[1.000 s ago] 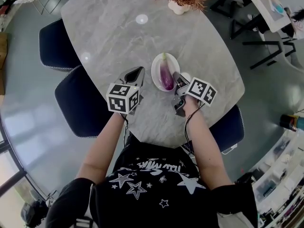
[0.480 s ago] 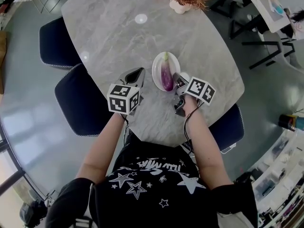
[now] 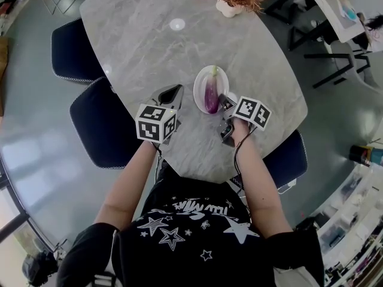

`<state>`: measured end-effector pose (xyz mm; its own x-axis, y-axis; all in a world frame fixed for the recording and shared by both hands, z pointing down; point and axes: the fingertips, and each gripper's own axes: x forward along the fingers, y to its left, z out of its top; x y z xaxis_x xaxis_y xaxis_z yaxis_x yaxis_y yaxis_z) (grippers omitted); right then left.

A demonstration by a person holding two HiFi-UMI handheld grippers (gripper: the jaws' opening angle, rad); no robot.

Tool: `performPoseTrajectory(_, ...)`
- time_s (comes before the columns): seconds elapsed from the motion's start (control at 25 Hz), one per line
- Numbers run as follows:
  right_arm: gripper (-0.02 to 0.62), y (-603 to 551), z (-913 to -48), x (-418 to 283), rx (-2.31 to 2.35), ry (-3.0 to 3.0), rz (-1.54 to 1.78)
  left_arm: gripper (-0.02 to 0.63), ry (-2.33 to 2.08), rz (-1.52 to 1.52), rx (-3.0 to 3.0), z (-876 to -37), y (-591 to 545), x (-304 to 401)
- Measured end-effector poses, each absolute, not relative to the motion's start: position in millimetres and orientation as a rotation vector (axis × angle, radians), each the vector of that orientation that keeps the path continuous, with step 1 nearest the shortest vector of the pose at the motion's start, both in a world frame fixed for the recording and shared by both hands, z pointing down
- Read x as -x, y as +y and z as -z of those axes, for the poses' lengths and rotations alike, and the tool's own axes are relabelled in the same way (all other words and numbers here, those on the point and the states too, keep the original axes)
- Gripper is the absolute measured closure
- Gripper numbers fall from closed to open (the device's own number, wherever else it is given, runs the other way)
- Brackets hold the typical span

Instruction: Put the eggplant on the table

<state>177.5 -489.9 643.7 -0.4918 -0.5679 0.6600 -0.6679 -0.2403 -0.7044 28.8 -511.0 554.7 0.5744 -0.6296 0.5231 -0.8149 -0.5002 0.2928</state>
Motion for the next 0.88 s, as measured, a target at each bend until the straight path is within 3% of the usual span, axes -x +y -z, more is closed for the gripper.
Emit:
performPoseTrajectory(0.28, 0.528, -489, -641, -182, -1.556, -1.869, -1.771, 0.598, -1.142, -0.472, -2.311, -551, -509, -28)
performPoseTrajectory(0.88, 0.528, -454, -608, -189, -1.725, -1.895, -1.743, 0.598, -1.05, -0.433, -2.393, -530, -483, -25)
